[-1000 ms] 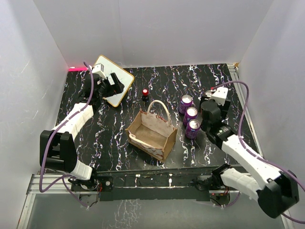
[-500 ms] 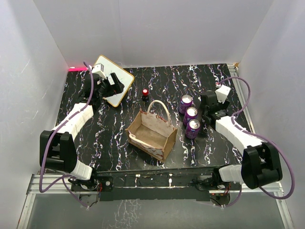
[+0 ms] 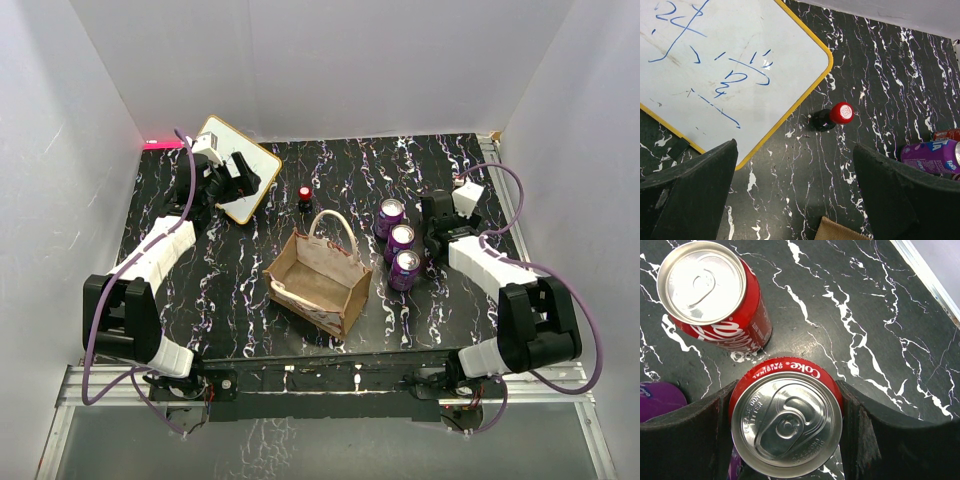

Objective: Take the beverage out of the canvas bag

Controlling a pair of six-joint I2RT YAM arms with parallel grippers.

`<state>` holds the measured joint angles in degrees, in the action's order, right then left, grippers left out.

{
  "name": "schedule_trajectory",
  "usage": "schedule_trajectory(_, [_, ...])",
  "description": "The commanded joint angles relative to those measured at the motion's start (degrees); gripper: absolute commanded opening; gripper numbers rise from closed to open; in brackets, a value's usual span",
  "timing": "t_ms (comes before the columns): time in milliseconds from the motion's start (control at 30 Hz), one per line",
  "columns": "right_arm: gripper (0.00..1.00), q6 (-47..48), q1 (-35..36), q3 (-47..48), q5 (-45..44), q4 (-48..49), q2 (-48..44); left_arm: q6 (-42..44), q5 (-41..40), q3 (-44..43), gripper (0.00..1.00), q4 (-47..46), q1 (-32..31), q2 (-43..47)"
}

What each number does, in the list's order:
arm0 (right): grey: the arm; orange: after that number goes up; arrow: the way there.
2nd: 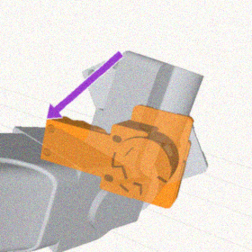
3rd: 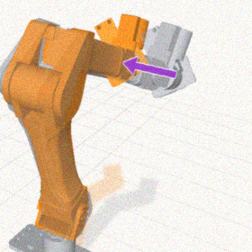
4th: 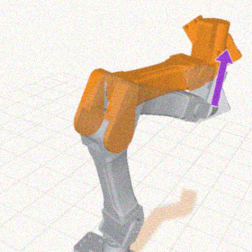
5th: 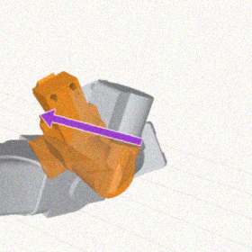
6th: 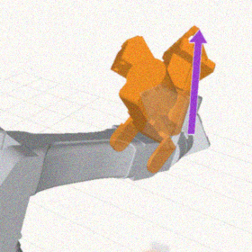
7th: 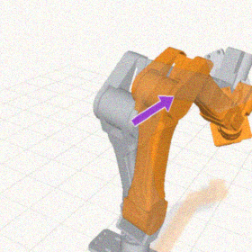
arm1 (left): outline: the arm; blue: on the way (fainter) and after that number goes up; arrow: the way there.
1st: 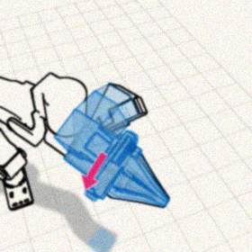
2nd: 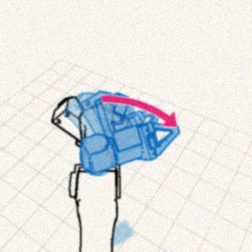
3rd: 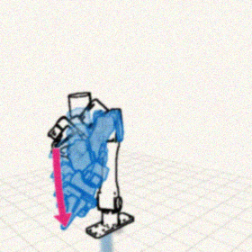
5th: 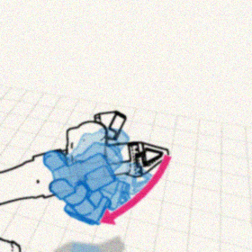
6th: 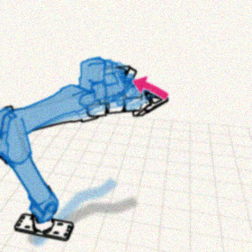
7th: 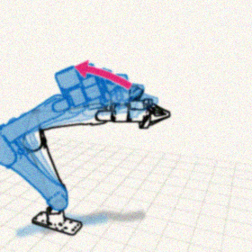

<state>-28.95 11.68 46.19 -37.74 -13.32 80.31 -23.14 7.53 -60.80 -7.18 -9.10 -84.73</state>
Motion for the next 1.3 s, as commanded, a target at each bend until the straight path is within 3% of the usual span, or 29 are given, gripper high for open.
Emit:
schedule_trajectory(0, [0.08,-0.3,-0.8,2.5,-3.0,8.4,0.3,0.1,0.4,-2.1,0.97,-0.2,0.3,2.5])
schedule_trajectory(400, [0.09,-1.6,-1.2,1.2,-1.2,9.5,2.1,-0.2,0.7,-2.1,0.97,-0.3,0.7,2.3])
schedule_trajectory(433, [0.11,-1.7,-1.2,0.9,-1.2,9.5,2.1,-0.2,0.8,-2.2,0.97,-0.4,0.8,2.2])
schedule_trajectory(533, [0.38,-1.6,-1.3,0.5,-1.1,9.5,1.9,-0.2,0.9,-2.1,0.97,-0.4,0.8,2.1])
schedule_trajectory(667, [0.49,-1.3,-1.4,0.5,-0.6,9.5,0.9,-0.4,1.1,-2.1,0.97,-0.5,0.7,2.0])
schedule_trajectory(967, [0.87,0.0,-1.3,0.1,0.8,9.5,-0.7,-0.6,1.2,-2.0,0.97,-0.6,0.7,2.1])
schedule_trajectory(1100, [0.98,1.2,-1.4,0.0,0.8,9.4,-2.2,-0.7,1.4,-2.1,0.97,-0.6,0.8,2.3])
schedule_trajectory(1267, [0.99,2.4,-1.3,0.1,1.3,8.3,-5.2,-0.7,1.3,-2.1,0.97,-0.7,0.8,2.5])
